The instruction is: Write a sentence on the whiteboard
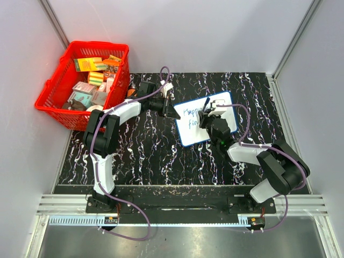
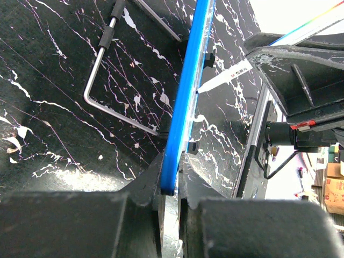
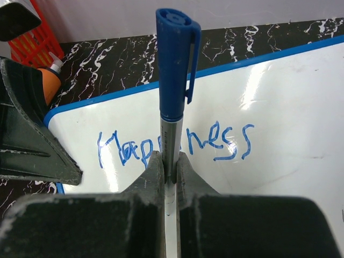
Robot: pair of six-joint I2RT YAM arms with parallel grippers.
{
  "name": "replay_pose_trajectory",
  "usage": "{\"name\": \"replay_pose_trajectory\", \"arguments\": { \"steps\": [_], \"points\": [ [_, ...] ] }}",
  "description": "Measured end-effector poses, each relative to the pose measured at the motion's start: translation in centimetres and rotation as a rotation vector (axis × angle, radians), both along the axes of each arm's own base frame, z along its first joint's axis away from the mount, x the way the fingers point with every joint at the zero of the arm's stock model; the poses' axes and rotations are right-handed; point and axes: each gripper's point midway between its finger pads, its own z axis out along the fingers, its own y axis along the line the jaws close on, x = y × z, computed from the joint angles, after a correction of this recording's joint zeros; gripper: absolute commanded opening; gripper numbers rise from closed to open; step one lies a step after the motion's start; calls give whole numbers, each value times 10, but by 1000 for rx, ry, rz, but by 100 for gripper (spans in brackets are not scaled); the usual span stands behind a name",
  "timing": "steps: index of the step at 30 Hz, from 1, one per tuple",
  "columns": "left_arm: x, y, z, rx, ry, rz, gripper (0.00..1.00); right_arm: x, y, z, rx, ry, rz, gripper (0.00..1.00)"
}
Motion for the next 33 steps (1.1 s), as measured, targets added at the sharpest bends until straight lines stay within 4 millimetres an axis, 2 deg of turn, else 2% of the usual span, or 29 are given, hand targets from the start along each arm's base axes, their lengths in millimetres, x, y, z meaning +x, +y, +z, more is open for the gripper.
{"name": "replay_pose_trajectory", "arguments": {
  "steps": [9, 17, 24, 33],
  "points": [
    [0, 0, 0, 0, 0, 0, 0, -4, -2, -2, 1, 9, 2, 0],
    [-1, 0, 1, 0, -2, -1, 0, -5, -11, 20, 27, -29, -15, 0],
    [-1, 0, 1, 0, -2, -1, 0, 3, -27, 12, 27, -2, -57, 0],
    [-1, 0, 1, 0, -2, -1, 0, 3, -21, 11, 47, 3, -21, 0]
  ]
}}
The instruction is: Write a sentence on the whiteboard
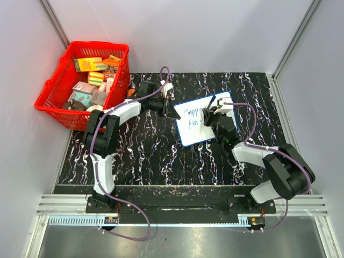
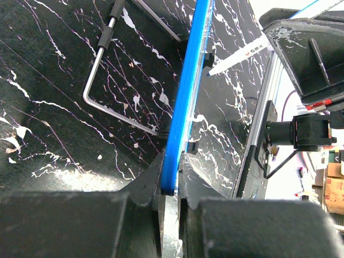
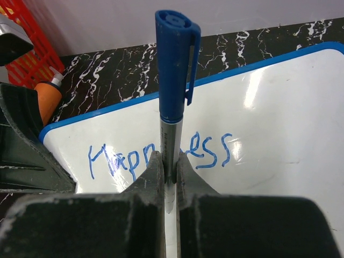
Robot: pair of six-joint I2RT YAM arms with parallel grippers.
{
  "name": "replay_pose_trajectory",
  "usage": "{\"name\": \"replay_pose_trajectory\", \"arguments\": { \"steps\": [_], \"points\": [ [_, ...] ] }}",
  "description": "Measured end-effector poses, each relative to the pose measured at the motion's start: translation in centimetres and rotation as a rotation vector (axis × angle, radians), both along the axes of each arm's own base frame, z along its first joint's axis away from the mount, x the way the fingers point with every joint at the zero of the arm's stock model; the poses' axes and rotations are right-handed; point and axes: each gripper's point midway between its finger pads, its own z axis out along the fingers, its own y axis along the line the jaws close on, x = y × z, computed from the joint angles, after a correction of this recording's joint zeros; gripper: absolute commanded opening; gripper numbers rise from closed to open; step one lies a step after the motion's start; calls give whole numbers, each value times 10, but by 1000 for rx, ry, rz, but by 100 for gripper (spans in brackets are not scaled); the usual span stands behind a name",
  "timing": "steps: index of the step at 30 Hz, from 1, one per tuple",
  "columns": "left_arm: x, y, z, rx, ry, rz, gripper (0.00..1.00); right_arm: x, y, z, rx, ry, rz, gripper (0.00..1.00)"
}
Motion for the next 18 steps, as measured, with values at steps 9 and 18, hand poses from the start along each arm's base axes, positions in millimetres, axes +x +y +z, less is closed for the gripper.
{"name": "replay_pose_trajectory", "arguments": {
  "steps": [9, 18],
  "points": [
    [0, 0, 0, 0, -1, 0, 0, 2, 5, -8, 1, 18, 16, 0],
    [0, 0, 0, -1, -3, 1, 0, 5, 12, -7, 22, 15, 39, 0]
  ]
}}
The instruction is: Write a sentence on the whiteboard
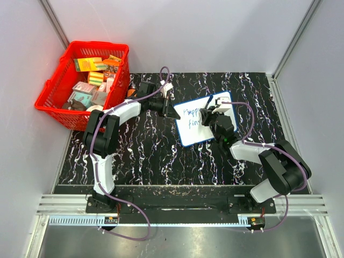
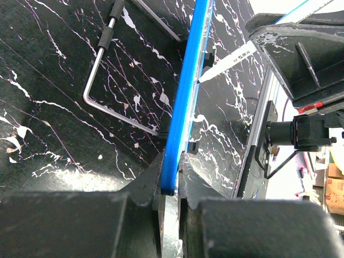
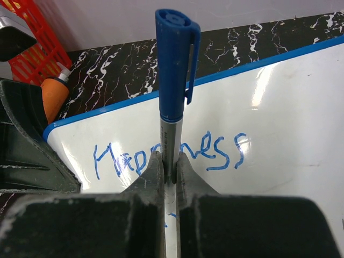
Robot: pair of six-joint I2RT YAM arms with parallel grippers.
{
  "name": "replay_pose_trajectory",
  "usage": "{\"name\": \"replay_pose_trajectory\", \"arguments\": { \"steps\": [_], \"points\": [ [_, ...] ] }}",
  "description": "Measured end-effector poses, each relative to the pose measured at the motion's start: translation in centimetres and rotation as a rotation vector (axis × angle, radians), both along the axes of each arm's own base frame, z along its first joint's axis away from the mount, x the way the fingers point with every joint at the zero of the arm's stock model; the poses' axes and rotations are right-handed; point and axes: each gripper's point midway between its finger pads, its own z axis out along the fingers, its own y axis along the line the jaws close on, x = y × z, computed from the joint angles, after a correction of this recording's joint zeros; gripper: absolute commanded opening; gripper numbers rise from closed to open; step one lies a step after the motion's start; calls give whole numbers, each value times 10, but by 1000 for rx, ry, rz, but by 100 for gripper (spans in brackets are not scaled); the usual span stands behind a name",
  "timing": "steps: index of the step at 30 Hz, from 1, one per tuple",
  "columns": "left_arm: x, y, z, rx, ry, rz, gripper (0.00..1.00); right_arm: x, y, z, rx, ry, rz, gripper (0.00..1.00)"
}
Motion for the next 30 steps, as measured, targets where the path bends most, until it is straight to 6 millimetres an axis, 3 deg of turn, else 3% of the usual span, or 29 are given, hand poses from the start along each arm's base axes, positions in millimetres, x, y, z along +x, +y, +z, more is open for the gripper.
{"name": "replay_pose_trajectory", "arguments": {
  "steps": [30],
  "points": [
    [-1, 0, 0, 0, -1, 0, 0, 0, -1, 0, 11, 1, -6, 0]
  ]
}}
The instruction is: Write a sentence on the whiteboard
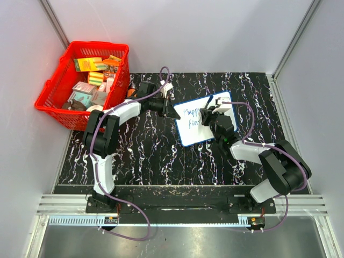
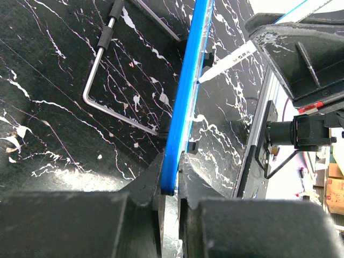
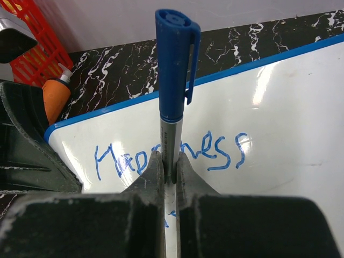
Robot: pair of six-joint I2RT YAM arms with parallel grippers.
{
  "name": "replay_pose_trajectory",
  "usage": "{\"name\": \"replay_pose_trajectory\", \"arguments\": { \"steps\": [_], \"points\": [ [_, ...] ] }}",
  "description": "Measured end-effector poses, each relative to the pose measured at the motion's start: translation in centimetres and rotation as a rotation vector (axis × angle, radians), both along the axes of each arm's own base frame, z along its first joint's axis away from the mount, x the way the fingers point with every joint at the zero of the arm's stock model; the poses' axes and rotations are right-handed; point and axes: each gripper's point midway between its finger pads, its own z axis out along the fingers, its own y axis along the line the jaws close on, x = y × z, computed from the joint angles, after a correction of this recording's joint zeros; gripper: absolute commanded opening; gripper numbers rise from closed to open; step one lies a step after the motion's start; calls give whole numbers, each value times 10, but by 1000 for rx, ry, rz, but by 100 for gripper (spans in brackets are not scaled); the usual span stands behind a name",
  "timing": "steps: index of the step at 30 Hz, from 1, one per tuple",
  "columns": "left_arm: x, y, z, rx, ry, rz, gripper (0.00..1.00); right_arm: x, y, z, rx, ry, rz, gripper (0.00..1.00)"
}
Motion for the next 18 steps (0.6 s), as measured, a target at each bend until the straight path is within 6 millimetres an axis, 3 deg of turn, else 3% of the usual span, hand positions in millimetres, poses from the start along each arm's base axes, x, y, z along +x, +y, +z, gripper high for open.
{"name": "replay_pose_trajectory", "arguments": {
  "steps": [18],
  "points": [
    [0, 0, 0, 0, -1, 0, 0, -6, 1, -6, -3, 14, 23, 0]
  ]
}}
